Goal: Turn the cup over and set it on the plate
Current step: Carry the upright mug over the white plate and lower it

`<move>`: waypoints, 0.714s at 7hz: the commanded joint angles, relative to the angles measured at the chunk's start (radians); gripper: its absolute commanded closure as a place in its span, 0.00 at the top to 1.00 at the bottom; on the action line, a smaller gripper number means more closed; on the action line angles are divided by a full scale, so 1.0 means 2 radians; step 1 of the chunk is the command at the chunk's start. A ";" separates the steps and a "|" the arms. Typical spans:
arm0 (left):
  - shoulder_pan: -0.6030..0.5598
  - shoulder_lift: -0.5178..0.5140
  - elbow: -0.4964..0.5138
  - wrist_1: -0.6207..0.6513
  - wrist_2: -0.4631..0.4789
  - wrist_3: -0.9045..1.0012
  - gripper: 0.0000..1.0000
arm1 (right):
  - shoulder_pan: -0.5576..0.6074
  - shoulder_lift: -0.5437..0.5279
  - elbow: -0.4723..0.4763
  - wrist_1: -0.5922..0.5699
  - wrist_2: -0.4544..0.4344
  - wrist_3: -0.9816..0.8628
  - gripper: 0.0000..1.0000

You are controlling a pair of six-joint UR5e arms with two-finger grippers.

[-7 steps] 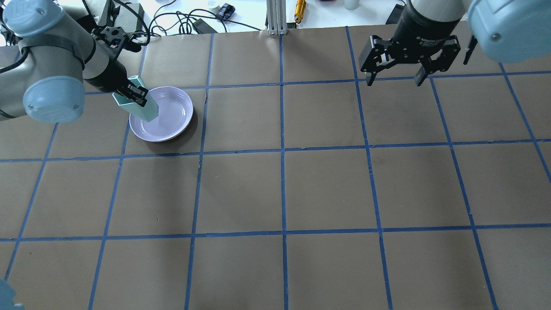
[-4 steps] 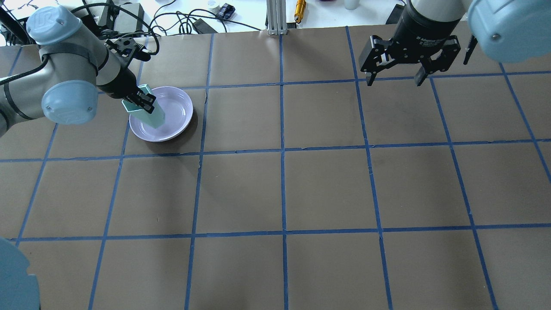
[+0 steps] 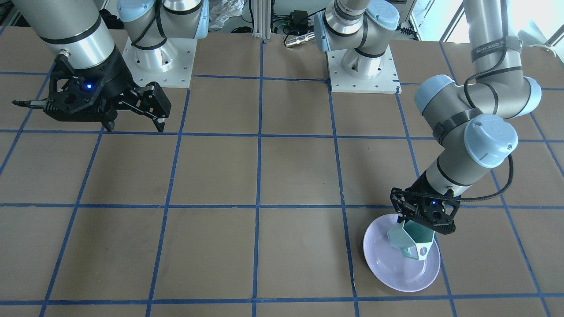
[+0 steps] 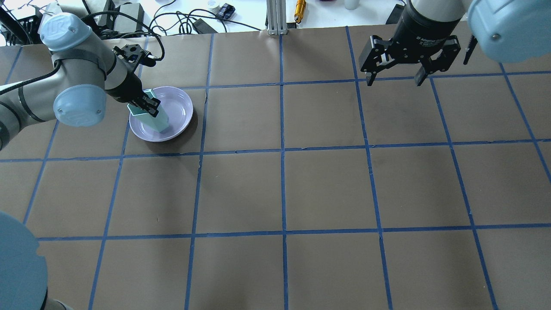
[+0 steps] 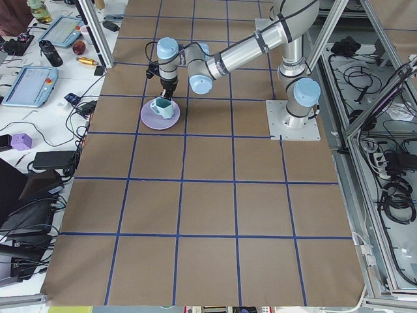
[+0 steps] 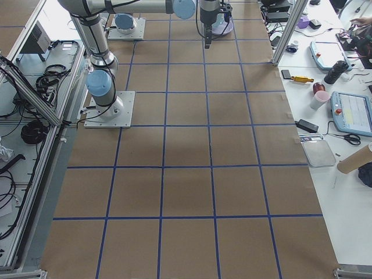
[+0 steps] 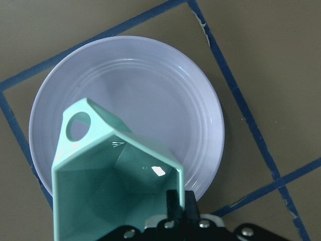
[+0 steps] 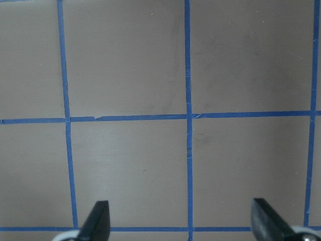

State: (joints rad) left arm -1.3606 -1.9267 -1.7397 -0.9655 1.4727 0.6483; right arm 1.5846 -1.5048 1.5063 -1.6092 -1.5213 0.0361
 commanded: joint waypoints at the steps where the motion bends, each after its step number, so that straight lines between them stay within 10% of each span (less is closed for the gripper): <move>1: 0.000 -0.009 -0.001 0.003 0.000 -0.002 0.00 | 0.000 0.000 0.000 0.000 0.000 0.000 1.00; 2: 0.000 -0.013 -0.001 0.004 0.000 -0.003 0.00 | 0.000 0.000 0.000 0.000 0.001 0.000 1.00; 3: 0.000 -0.015 -0.001 0.005 0.000 -0.004 0.73 | 0.000 0.000 0.000 0.000 0.000 0.000 1.00; 4: -0.002 -0.015 -0.001 0.006 0.000 -0.004 1.00 | 0.000 0.000 0.000 0.001 0.000 0.000 1.00; 5: -0.004 -0.002 0.002 0.002 0.002 -0.019 1.00 | 0.000 0.000 0.000 0.000 0.000 0.000 1.00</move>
State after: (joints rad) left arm -1.3638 -1.9492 -1.7404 -0.9566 1.4734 0.6335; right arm 1.5846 -1.5048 1.5064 -1.6085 -1.5216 0.0365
